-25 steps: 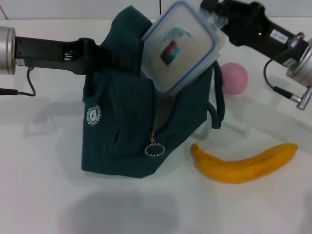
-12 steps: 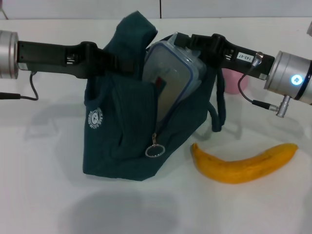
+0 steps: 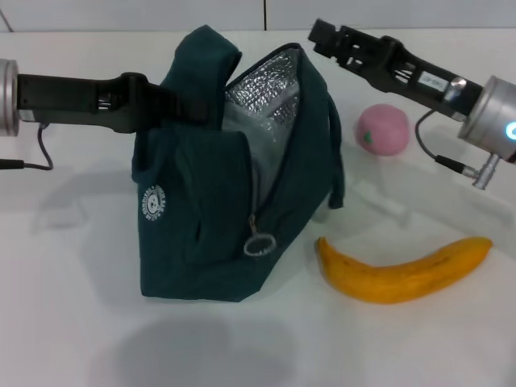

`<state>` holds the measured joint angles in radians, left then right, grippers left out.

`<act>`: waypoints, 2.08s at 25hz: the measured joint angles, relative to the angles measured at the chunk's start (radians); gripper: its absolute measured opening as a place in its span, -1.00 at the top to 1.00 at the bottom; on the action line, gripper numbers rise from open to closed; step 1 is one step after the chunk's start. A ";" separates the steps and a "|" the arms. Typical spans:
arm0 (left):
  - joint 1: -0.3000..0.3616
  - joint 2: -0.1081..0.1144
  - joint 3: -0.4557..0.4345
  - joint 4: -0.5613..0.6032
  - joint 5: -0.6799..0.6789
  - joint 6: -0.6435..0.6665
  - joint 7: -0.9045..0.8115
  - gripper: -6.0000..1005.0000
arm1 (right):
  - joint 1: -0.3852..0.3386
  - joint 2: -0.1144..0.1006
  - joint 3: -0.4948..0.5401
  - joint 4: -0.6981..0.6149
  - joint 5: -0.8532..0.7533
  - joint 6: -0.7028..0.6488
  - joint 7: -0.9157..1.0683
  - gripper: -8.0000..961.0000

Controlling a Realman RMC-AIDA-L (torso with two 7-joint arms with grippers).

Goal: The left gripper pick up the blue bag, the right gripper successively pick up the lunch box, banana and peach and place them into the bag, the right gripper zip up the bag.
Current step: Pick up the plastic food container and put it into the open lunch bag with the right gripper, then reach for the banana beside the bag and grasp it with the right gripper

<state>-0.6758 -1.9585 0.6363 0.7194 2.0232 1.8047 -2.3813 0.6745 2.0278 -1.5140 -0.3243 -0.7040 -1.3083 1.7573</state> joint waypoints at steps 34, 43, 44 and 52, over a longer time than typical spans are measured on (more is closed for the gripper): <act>0.025 0.023 0.003 0.003 0.000 -0.019 0.005 0.93 | 0.069 -0.060 0.278 -0.973 -1.647 -0.572 0.079 -0.67; 0.020 0.021 0.006 0.002 0.000 -0.020 -0.004 0.93 | 0.048 -0.014 0.103 -0.978 -1.721 -0.480 0.024 -0.66; 0.021 0.021 0.006 0.002 0.000 -0.020 -0.005 0.93 | 0.045 -0.014 0.090 -0.973 -1.722 -0.466 0.020 -0.66; 0.021 0.018 0.002 0.000 -0.001 -0.021 -0.007 0.93 | 0.020 -0.006 -0.026 -0.891 -1.713 -0.337 0.000 -0.66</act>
<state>-0.6551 -1.9405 0.6385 0.7192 2.0217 1.7839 -2.3882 0.6947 2.0215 -1.5396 -1.2149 -2.4173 -1.6455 1.7572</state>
